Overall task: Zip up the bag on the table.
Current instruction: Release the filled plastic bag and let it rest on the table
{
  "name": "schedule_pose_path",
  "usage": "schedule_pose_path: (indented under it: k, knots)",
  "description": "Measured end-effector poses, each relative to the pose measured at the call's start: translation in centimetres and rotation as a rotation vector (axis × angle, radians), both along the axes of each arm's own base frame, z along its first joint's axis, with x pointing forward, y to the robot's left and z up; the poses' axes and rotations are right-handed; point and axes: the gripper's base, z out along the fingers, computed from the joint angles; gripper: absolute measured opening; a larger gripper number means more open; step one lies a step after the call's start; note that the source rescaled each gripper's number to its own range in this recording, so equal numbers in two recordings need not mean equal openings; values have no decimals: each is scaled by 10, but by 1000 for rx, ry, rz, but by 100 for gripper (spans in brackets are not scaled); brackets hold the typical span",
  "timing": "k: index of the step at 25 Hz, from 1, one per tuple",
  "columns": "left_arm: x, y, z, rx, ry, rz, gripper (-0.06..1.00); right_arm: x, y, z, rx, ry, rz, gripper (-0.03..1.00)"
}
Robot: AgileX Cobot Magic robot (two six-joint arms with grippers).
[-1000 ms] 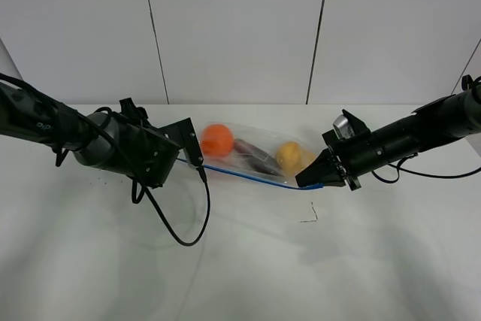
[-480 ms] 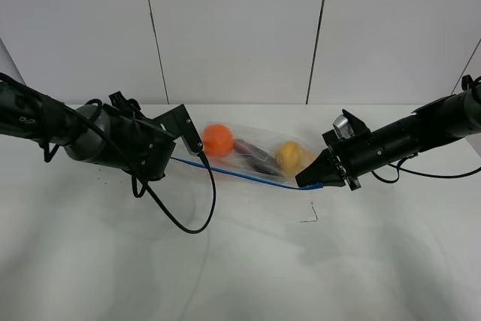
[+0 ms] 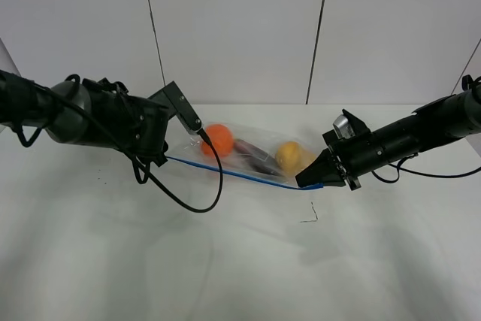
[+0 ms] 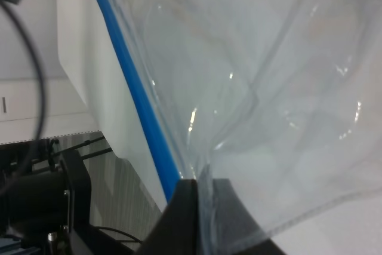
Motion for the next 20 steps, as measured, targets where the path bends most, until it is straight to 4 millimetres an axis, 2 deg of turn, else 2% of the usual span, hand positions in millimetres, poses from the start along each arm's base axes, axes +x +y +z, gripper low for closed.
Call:
schedule_pose_path:
  k: [6,10,14,20]
  knots:
    - [12,-13,41,-116,2,38,100,0,0,0,0,0,0,0]
    - [26,-10,74,-254,-28,124,100,0,0,0,0,0,0,0]
    - [35,14,108,-360,-36,208,100,0,0,0,0,0,0,0]
    - [29,73,144,-484,38,371,100,0,0,0,0,-7,4,0]
